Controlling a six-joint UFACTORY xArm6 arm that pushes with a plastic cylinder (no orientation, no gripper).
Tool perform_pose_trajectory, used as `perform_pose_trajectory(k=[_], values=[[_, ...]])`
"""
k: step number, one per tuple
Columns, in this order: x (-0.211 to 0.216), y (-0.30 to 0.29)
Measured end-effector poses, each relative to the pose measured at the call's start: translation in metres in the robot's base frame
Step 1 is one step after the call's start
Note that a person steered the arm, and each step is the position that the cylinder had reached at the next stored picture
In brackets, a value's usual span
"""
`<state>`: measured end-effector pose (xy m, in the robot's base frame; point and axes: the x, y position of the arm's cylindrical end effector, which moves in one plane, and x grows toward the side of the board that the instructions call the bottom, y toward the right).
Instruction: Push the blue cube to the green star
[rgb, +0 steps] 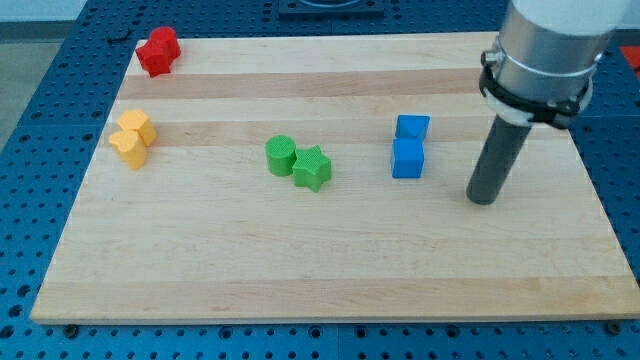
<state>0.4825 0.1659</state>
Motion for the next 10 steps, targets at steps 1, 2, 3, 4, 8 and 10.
perform_pose_trajectory(k=[1, 2, 3, 4, 8, 10], values=[[-0.025, 0.000], [-0.034, -0.004], [-0.034, -0.027], [-0.034, -0.051], [-0.032, -0.095], [-0.032, -0.095]])
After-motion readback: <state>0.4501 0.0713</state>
